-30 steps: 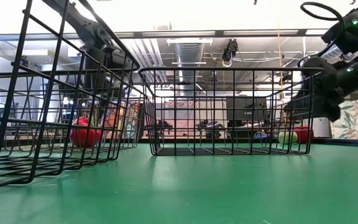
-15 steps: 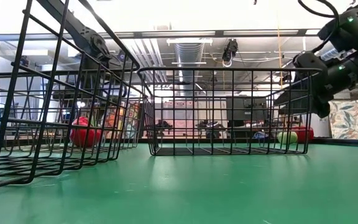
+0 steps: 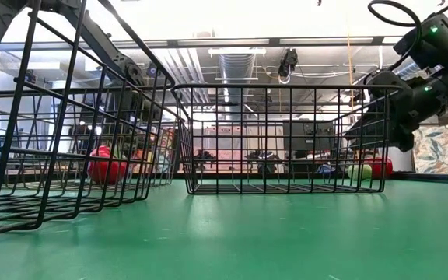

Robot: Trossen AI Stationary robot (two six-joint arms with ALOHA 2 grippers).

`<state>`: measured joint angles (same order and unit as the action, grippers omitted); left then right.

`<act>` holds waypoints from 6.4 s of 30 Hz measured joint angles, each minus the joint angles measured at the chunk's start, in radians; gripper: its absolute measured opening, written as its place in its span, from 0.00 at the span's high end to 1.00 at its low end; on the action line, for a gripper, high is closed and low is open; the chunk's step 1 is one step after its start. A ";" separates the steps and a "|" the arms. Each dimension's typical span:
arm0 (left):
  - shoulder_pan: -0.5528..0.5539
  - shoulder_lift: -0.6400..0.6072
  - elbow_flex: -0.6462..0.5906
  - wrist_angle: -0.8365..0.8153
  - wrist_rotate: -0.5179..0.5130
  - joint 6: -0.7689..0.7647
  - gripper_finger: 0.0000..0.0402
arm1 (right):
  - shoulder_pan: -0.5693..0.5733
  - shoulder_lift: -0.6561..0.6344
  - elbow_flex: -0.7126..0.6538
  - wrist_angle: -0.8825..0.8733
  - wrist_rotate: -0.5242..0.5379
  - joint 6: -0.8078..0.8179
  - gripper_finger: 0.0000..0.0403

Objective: Sort produce into baskets
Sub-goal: Put the top left lime into the bottom black wire basket, then put the top cucumber into the top black wire basket

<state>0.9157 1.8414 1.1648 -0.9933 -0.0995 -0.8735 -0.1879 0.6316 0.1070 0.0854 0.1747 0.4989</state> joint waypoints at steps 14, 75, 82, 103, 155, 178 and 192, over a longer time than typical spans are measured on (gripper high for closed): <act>-0.002 0.022 -0.001 0.038 -0.101 0.068 0.35 | 0.000 0.000 0.000 -0.006 -0.026 -0.028 0.50; -1.751 -0.279 0.022 0.323 -0.303 -0.640 0.58 | 0.221 0.036 0.432 -0.232 0.113 0.019 0.50; -1.737 -0.146 0.112 0.019 -0.248 -0.925 0.58 | 0.279 0.120 0.443 -0.079 0.011 -0.043 0.50; -1.644 0.085 0.133 -0.047 -0.072 -1.050 0.45 | 0.644 0.298 0.705 -0.929 0.093 0.311 0.50; -1.872 0.609 1.159 -0.218 -1.272 -0.299 0.32 | 0.637 0.714 0.517 -1.047 -0.328 0.905 0.41; -1.821 0.594 1.158 -0.291 -1.271 -0.420 0.32 | 0.643 0.501 1.068 -1.401 0.347 0.784 0.51; -1.797 0.548 1.157 -0.463 -1.221 -0.637 0.32 | 0.337 0.847 1.115 -0.785 0.028 -0.081 0.51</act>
<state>-0.8814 2.3896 2.3216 -1.4559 -1.3209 -1.5105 0.1490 1.4785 1.2217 -0.6995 0.2024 0.4175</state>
